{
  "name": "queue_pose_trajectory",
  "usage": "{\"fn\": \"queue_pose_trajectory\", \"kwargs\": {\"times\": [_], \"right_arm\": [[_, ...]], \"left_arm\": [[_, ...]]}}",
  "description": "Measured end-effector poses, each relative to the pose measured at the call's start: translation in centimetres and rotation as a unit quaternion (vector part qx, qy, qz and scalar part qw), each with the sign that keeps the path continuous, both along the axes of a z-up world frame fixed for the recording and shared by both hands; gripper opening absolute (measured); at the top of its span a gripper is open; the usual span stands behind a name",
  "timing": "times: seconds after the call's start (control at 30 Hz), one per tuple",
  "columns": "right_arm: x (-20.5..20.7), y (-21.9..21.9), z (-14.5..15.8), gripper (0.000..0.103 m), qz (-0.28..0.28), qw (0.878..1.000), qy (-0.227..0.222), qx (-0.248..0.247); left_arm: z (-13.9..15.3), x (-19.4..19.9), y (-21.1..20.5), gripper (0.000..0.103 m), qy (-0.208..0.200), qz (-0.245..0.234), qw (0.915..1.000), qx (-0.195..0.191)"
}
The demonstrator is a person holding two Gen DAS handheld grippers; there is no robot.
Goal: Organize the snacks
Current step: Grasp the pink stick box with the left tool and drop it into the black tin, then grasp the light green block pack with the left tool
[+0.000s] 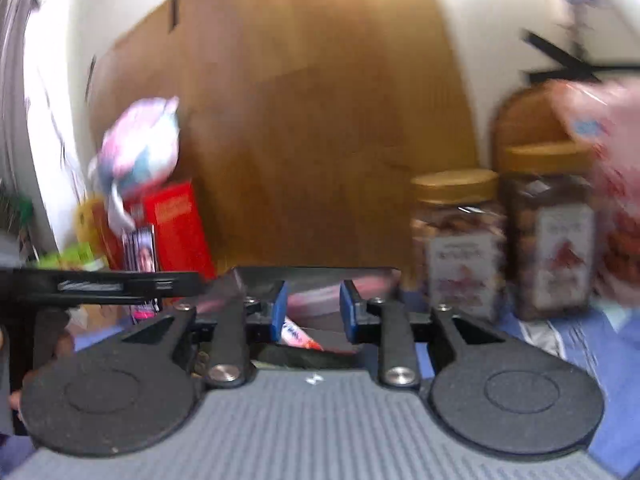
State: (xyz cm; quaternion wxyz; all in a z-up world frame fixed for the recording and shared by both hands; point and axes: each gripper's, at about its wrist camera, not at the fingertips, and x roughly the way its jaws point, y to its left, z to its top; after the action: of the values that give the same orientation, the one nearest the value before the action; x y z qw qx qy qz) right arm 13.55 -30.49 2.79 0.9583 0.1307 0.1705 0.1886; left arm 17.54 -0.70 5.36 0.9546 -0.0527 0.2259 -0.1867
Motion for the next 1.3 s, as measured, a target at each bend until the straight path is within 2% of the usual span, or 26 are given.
{"fn": "queue_pose_trajectory", "kwargs": {"times": [0.03, 0.07, 0.1, 0.13, 0.2, 0.33, 0.37, 0.4, 0.43, 0.6, 0.73, 0.87, 0.97, 1.03, 1.13, 1.17, 1.2, 1.27, 1.3], "right_arm": [[-0.4, -0.9, -0.5, 0.041, 0.002, 1.000, 0.009, 0.017], [-0.6, -1.6, -1.1, 0.049, 0.013, 0.999, 0.019, 0.031], [-0.8, -1.9, -1.8, 0.059, 0.029, 0.998, 0.032, 0.034], [-0.7, -1.8, -2.2, 0.061, 0.039, 0.998, 0.045, 0.027], [-0.5, -0.9, -3.2, 0.062, 0.063, 0.996, 0.065, 0.000], [1.7, 0.8, -4.4, 0.061, 0.096, 0.989, 0.107, -0.020], [2.1, 1.1, -4.5, 0.056, 0.103, 0.988, 0.112, -0.025], [2.1, 1.6, -4.7, 0.034, 0.111, 0.986, 0.118, -0.033], [1.9, 2.0, -4.7, 0.024, 0.110, 0.986, 0.117, -0.046], [-2.0, 2.4, -1.9, 0.004, 0.102, 0.992, 0.055, -0.054], [-6.6, 3.6, 0.8, 0.002, 0.126, 0.990, 0.017, -0.060], [-11.1, 4.4, 1.2, 0.002, 0.169, 0.985, 0.018, -0.040], [-13.1, 5.1, 0.0, 0.003, 0.182, 0.982, 0.040, -0.034], [-13.7, 5.0, -0.8, 0.007, 0.158, 0.985, 0.044, -0.051], [-13.7, 3.5, -1.5, 0.009, 0.130, 0.989, 0.065, -0.028], [-13.8, 3.3, -1.7, 0.019, 0.121, 0.990, 0.066, -0.032], [-13.8, 3.2, -1.8, 0.035, 0.110, 0.991, 0.065, -0.042], [-14.0, 3.0, -2.0, 0.048, 0.099, 0.991, 0.062, -0.064], [-14.0, 3.2, -2.1, 0.048, 0.099, 0.990, 0.061, -0.073]], "left_arm": [[-0.1, -1.1, 0.7, 0.055, 0.000, -0.003, 1.0000, -0.009], [-0.1, -2.0, 1.3, 0.055, 0.003, -0.006, 0.9998, -0.017], [-0.3, -3.0, 1.8, 0.055, 0.007, -0.009, 0.9997, -0.023], [-0.7, -4.1, 2.3, 0.055, 0.013, -0.011, 0.9995, -0.027], [-1.4, -6.0, 2.8, 0.055, 0.027, -0.012, 0.9990, -0.033], [-3.1, -9.8, 3.6, 0.060, 0.051, -0.004, 0.9980, -0.038], [-3.4, -10.5, 3.8, 0.060, 0.057, -0.001, 0.9977, -0.037], [-3.6, -11.0, 3.8, 0.060, 0.062, 0.002, 0.9974, -0.035], [-3.8, -11.6, 4.1, 0.060, 0.067, 0.007, 0.9972, -0.033], [-3.6, -13.8, 5.9, 0.060, 0.068, 0.038, 0.9964, -0.033], [-3.4, -14.8, 7.1, 0.062, 0.070, 0.049, 0.9949, -0.053], [-3.4, -16.1, 7.3, 0.062, 0.064, 0.041, 0.9951, -0.063], [-3.7, -16.6, 6.7, 0.066, 0.070, 0.027, 0.9952, -0.063], [-4.1, -16.7, 6.2, 0.066, 0.077, 0.019, 0.9950, -0.061], [-4.3, -16.8, 5.3, 0.067, 0.087, -0.001, 0.9942, -0.063], [-4.3, -16.8, 5.0, 0.067, 0.089, -0.008, 0.9940, -0.062], [-4.0, -16.5, 4.5, 0.071, 0.089, -0.016, 0.9941, -0.060], [-3.4, -16.0, 3.3, 0.077, 0.078, -0.030, 0.9951, -0.054], [-3.1, -15.6, 2.6, 0.080, 0.070, -0.040, 0.9956, -0.047]]}}
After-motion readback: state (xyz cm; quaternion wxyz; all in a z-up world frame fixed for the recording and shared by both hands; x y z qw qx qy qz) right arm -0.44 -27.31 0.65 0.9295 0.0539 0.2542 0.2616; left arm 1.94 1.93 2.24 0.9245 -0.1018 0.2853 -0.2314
